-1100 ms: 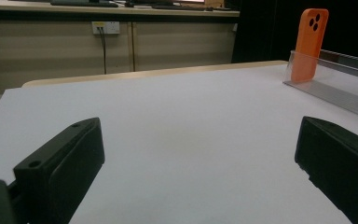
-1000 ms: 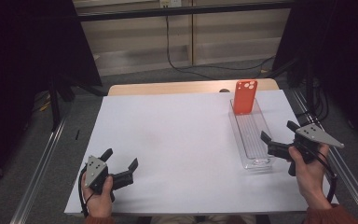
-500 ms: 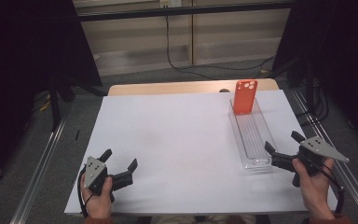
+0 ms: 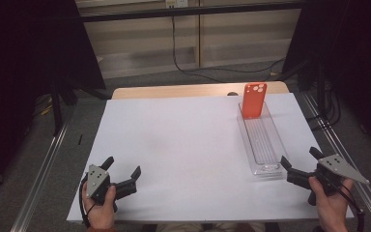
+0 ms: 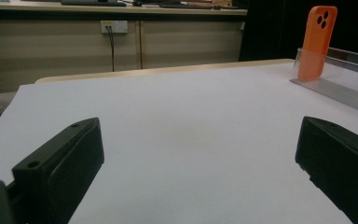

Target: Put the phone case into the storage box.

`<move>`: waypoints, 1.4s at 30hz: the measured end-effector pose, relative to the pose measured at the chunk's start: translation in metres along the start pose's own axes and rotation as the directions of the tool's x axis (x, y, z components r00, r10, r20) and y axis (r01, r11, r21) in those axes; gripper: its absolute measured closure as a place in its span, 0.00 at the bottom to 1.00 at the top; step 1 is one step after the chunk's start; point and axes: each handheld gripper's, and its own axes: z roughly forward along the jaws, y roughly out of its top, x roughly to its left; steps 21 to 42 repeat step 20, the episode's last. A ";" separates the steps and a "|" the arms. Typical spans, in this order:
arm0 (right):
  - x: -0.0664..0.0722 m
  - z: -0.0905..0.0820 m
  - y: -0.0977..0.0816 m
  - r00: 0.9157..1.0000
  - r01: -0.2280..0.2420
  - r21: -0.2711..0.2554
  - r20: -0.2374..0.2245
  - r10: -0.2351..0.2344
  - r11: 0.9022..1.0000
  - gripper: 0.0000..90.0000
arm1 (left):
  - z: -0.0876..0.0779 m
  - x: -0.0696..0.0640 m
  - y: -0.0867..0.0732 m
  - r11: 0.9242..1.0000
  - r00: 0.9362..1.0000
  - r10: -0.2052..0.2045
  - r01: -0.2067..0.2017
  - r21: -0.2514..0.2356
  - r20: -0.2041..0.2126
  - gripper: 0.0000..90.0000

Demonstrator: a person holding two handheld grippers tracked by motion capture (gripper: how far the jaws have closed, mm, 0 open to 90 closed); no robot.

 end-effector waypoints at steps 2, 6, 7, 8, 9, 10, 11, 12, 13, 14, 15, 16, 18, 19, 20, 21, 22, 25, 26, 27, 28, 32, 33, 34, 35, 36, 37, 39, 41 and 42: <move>0.000 -0.001 -0.002 1.000 -0.003 -0.006 0.004 0.003 1.000 0.00 | -0.001 0.000 -0.001 1.000 1.000 0.003 -0.003 0.004 -0.003 0.01; 0.000 -0.005 -0.008 1.000 -0.003 0.003 0.018 0.003 1.000 0.00 | -0.003 0.000 -0.002 1.000 1.000 -0.002 0.002 0.009 -0.010 0.01; -0.001 -0.006 -0.009 1.000 -0.009 0.002 0.023 0.009 1.000 0.00 | -0.004 0.000 -0.003 1.000 1.000 -0.002 0.002 0.009 -0.014 0.01; -0.001 -0.006 -0.009 1.000 -0.009 0.002 0.023 0.009 1.000 0.00 | -0.004 0.000 -0.003 1.000 1.000 -0.002 0.002 0.009 -0.014 0.01; -0.001 -0.006 -0.010 0.999 -0.016 0.002 0.030 0.016 1.000 0.00 | -0.004 0.000 -0.003 1.000 1.000 0.000 0.000 0.014 -0.016 0.01; -0.001 -0.006 -0.010 1.000 -0.013 0.004 0.027 0.013 1.000 0.00 | -0.004 0.000 -0.003 1.000 1.000 0.001 -0.001 0.016 -0.015 0.01; -0.001 -0.006 -0.010 1.000 -0.013 0.004 0.027 0.013 1.000 0.00 | -0.003 0.000 -0.003 1.000 1.000 -0.003 0.003 0.016 -0.017 0.01; 0.000 -0.005 -0.011 1.000 -0.011 0.005 0.023 0.011 1.000 0.00 | -0.003 0.000 -0.003 1.000 1.000 -0.001 0.001 0.017 -0.016 0.01; 0.001 -0.005 -0.010 1.000 -0.009 0.002 0.017 0.009 1.000 0.00 | -0.002 0.000 -0.004 1.000 1.000 0.001 0.000 0.016 -0.015 0.01; 0.001 -0.004 -0.010 1.000 -0.009 -0.002 0.014 0.009 1.000 0.00 | -0.002 0.000 -0.004 1.000 1.000 0.001 -0.001 0.018 -0.014 0.01; 0.000 -0.005 -0.010 1.000 -0.013 -0.007 0.017 0.013 1.000 0.00 | -0.002 0.000 -0.004 1.000 1.000 -0.003 0.003 0.020 -0.013 0.01; 0.000 -0.005 -0.010 1.000 -0.015 -0.010 0.020 0.016 1.000 0.00 | -0.002 0.000 -0.004 1.000 1.000 -0.002 0.002 0.020 -0.013 0.01; -0.001 -0.005 -0.010 1.000 -0.023 -0.008 0.017 0.023 1.000 0.00 | 0.000 0.000 -0.004 1.000 1.000 -0.005 0.006 0.028 -0.012 0.01; -0.001 -0.005 -0.010 1.000 -0.023 -0.008 0.017 0.023 1.000 0.00 | 0.000 0.000 -0.004 1.000 1.000 -0.008 0.009 0.026 -0.010 0.01; -0.001 -0.004 -0.010 1.000 -0.022 -0.010 0.014 0.022 1.000 0.00 | 0.000 0.000 -0.004 1.000 1.000 -0.009 0.009 0.026 -0.009 0.01; -0.001 -0.004 -0.010 1.000 -0.022 -0.010 0.014 0.022 1.000 0.00 | 0.000 0.000 -0.004 1.000 1.000 -0.009 0.009 0.026 -0.009 0.01; -0.001 -0.004 -0.010 1.000 -0.022 -0.010 0.014 0.022 1.000 0.00 | 0.000 0.000 -0.004 1.000 1.000 -0.009 0.009 0.026 -0.009 0.01; -0.001 -0.004 -0.010 1.000 -0.022 -0.010 0.014 0.022 1.000 0.00 | 0.000 0.000 -0.004 1.000 1.000 -0.009 0.009 0.026 -0.009 0.01; -0.001 -0.004 -0.010 1.000 -0.022 -0.010 0.014 0.022 1.000 0.00 | 0.000 0.000 -0.004 1.000 1.000 -0.009 0.009 0.026 -0.009 0.01; -0.001 -0.004 -0.010 1.000 -0.022 -0.010 0.014 0.022 1.000 0.00 | 0.000 0.000 -0.004 1.000 1.000 -0.009 0.009 0.026 -0.009 0.01; -0.001 -0.004 -0.010 1.000 -0.022 -0.010 0.014 0.022 1.000 0.00 | 0.000 0.000 -0.004 1.000 1.000 -0.009 0.009 0.026 -0.009 0.01; -0.001 -0.004 -0.010 1.000 -0.022 -0.010 0.014 0.022 1.000 0.00 | 0.000 0.000 -0.004 1.000 1.000 -0.009 0.009 0.026 -0.009 0.01; -0.001 -0.004 -0.010 1.000 -0.022 -0.010 0.014 0.022 1.000 0.00 | 0.000 0.000 -0.004 1.000 1.000 -0.009 0.009 0.026 -0.009 0.01; -0.001 -0.004 -0.010 1.000 -0.022 -0.010 0.014 0.022 1.000 0.00 | 0.000 0.000 -0.004 1.000 1.000 -0.009 0.009 0.026 -0.009 0.01; -0.001 -0.004 -0.010 1.000 -0.022 -0.010 0.014 0.022 1.000 0.00 | 0.000 0.000 -0.004 1.000 1.000 -0.009 0.009 0.026 -0.009 0.01; -0.001 -0.004 -0.010 1.000 -0.022 -0.010 0.014 0.022 1.000 0.00 | 0.000 0.000 -0.004 1.000 1.000 -0.009 0.009 0.026 -0.009 0.01; -0.001 -0.004 -0.010 1.000 -0.022 -0.010 0.014 0.022 1.000 0.00 | 0.000 0.000 -0.004 1.000 1.000 -0.009 0.009 0.026 -0.009 0.01; -0.001 -0.004 -0.010 1.000 -0.022 -0.010 0.014 0.022 1.000 0.00 | 0.000 0.000 -0.004 1.000 1.000 -0.009 0.009 0.026 -0.009 0.01; -0.001 -0.004 -0.010 1.000 -0.022 -0.010 0.014 0.022 1.000 0.00 | 0.000 0.000 -0.004 1.000 1.000 -0.009 0.009 0.026 -0.009 0.01; -0.001 -0.004 -0.010 1.000 -0.022 -0.010 0.014 0.022 1.000 0.00 | 0.000 0.000 -0.004 1.000 1.000 -0.009 0.009 0.026 -0.009 0.01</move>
